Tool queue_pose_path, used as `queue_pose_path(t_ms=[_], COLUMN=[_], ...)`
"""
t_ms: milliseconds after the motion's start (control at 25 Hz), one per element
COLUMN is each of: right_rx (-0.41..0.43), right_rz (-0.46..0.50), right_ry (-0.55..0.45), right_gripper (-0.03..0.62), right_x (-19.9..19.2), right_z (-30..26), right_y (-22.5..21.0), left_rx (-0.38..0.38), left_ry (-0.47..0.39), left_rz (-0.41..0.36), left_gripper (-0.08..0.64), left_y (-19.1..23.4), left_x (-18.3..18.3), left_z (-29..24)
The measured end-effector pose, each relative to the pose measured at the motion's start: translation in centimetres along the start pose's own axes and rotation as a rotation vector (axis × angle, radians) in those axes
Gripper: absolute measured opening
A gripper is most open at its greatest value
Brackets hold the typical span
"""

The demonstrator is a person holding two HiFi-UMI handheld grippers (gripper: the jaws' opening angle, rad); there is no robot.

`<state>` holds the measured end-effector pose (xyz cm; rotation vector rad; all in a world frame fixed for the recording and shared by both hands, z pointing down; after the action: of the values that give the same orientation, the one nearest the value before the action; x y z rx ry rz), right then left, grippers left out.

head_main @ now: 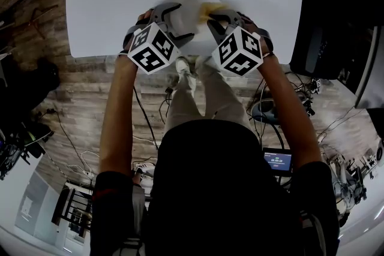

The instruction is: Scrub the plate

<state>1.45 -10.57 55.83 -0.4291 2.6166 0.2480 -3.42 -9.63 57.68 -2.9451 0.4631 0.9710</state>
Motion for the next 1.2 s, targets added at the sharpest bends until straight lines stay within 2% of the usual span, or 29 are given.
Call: queue_pose_path(t_ms=[440,1200], right_rx=[0.0,-0.009], right_rz=[-0.004,-0.005], right_ry=[0.003,-0.001], right_gripper=[0.043,0.043], right_x=[0.8,0.6], right_z=[-0.5,-0.2], right_y=[-1.4,-0.6], left_rx=[-0.003,0.007], left_ry=[-0.003,-0.01], left_rz=[-0.002,-0.001], left_gripper=[0.365,0.365], left_y=[0.1,-0.2], left_x=[0.0,0.0], left_z=[0.2,0.2])
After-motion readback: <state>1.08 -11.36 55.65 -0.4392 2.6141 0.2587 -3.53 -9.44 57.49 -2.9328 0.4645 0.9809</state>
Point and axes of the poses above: the fingertips, and each gripper's own axes: z backward along the fingers, y to its left, x out of its top, the point moved 1 cm from there along z, backward along the fingers, and after that the axes turned 3 degrees about y, right-handed, at the moved point
